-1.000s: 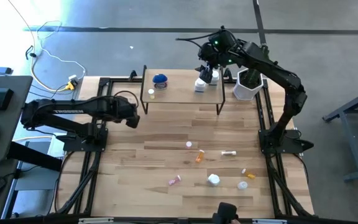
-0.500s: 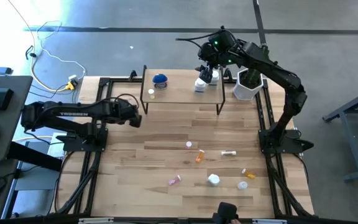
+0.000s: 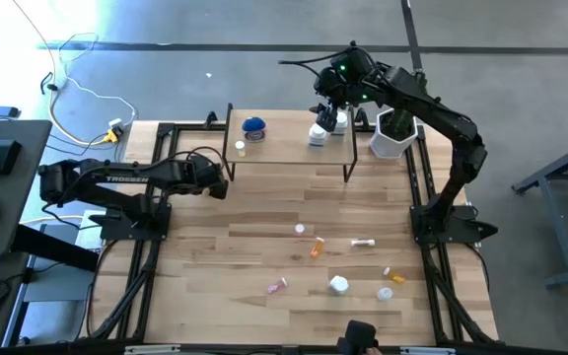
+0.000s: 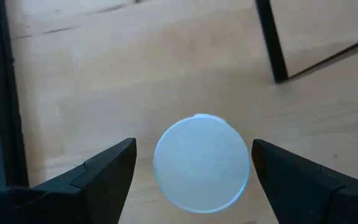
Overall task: Pick and place medicine bottles onto shelf by color
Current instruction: Put the large orange pill bottle on the shelf
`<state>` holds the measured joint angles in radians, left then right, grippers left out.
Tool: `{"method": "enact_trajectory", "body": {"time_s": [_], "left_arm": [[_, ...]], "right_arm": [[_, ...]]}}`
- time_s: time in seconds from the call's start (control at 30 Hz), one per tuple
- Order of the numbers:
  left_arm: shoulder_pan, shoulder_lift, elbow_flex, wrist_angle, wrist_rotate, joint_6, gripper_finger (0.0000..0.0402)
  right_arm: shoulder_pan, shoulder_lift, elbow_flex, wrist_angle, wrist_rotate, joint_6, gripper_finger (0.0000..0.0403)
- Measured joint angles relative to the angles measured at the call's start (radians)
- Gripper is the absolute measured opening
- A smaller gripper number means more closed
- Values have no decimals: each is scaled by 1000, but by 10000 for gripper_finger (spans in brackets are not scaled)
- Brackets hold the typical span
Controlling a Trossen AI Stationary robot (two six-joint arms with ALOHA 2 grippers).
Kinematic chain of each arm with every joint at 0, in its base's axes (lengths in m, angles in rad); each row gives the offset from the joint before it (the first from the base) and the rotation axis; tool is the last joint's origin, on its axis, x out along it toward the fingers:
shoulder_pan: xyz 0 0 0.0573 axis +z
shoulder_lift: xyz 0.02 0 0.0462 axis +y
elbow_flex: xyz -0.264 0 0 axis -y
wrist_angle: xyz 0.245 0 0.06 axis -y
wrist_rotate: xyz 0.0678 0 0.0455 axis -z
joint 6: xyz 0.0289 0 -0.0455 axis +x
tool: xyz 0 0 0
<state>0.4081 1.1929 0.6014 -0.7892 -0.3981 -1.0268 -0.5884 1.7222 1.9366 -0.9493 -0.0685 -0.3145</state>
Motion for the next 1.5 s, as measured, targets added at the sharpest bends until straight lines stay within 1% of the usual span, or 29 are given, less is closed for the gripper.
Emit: {"method": "enact_trajectory", "body": {"time_s": [0.2,0.27,0.37,0.63,0.73,0.83,1.0,1.13,1.3,1.5], "left_arm": [[4,47,0,3,20,9,309],[4,57,0,3,21,9,303],[4,62,0,3,28,15,280],[4,62,0,3,34,28,194],[4,62,0,3,44,28,178],[4,62,1,3,52,27,181],[4,39,1,0,97,26,202],[5,3,13,-27,105,27,192],[5,-36,84,-130,71,35,180],[6,-67,217,-281,4,57,200]], "right_arm": [[0,0,0,0,0,0,245],[0,0,0,0,0,0,245],[0,0,0,0,0,0,245],[0,0,0,0,1,0,245],[0,0,0,0,1,0,245],[0,0,0,0,1,0,245],[0,0,0,0,1,0,245],[0,0,0,-1,1,0,245],[0,0,0,-2,5,0,245],[0,0,0,-4,5,-1,245]]}}
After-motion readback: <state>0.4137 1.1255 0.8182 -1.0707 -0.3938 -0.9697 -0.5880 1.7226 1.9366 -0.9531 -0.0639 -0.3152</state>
